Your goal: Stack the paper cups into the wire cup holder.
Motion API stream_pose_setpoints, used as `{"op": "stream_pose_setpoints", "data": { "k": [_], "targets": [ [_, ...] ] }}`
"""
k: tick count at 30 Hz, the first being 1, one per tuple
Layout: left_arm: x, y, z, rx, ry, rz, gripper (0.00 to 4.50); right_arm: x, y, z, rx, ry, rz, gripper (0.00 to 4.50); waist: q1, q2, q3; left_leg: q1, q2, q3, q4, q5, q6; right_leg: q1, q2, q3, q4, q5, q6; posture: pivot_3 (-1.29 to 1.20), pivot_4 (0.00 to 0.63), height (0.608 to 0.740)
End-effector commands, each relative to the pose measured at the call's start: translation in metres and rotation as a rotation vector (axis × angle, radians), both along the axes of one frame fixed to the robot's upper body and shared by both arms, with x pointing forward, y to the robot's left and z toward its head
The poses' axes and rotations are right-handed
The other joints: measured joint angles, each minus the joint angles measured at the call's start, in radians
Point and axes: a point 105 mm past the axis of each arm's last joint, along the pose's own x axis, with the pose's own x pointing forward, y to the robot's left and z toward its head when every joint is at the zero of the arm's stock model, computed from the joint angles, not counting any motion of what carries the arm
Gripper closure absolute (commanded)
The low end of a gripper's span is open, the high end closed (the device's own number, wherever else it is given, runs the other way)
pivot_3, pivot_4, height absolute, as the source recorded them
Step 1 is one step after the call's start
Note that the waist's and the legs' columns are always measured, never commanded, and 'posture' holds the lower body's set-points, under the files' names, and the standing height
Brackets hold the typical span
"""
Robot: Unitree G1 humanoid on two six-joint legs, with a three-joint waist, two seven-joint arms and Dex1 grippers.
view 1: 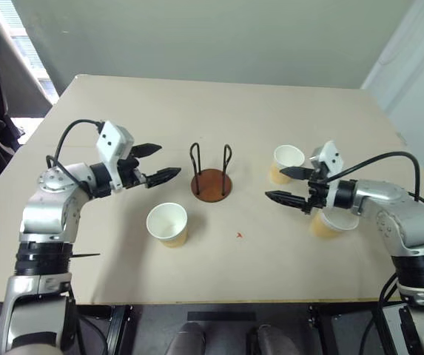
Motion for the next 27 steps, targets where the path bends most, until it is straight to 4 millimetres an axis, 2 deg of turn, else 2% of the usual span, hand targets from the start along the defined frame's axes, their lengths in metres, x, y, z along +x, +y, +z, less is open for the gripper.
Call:
{"op": "stream_pose_setpoints", "data": {
  "k": [1,14,22,27],
  "targets": [
    [-0.004,-0.003,0.013,-0.021,-0.053,-0.012,0.00,-0.001,0.001,0.013,-0.020,-0.063,0.012,0.04,0.000,0.000,0.000,0.000,0.000,0.000,0.000,0.000,0.000,0.000,0.000,0.000,0.000,0.000,0.000,0.00,0.150,0.740],
    [-0.003,-0.003,0.017,-0.037,-0.079,0.000,0.00,0.005,0.010,0.012,-0.010,-0.071,0.008,0.04,-0.001,0.000,0.000,0.000,0.000,0.000,0.000,0.000,0.000,0.000,0.000,0.000,0.000,0.000,0.000,0.00,0.150,0.740],
    [-0.010,-0.007,0.016,-0.021,-0.066,-0.067,0.00,0.011,0.020,0.014,0.005,-0.077,0.018,0.04,-0.001,0.000,0.000,0.000,0.000,0.000,0.000,0.000,0.000,0.000,0.000,0.000,0.000,0.000,0.000,0.00,0.150,0.740],
    [-0.013,0.003,0.015,0.028,-0.049,-0.077,0.00,0.014,0.031,0.013,0.010,-0.075,0.038,0.04,-0.004,0.000,0.000,0.000,0.001,0.000,0.000,0.000,0.000,0.000,0.001,0.000,0.000,0.000,0.000,0.00,0.150,0.740]
  ]
}}
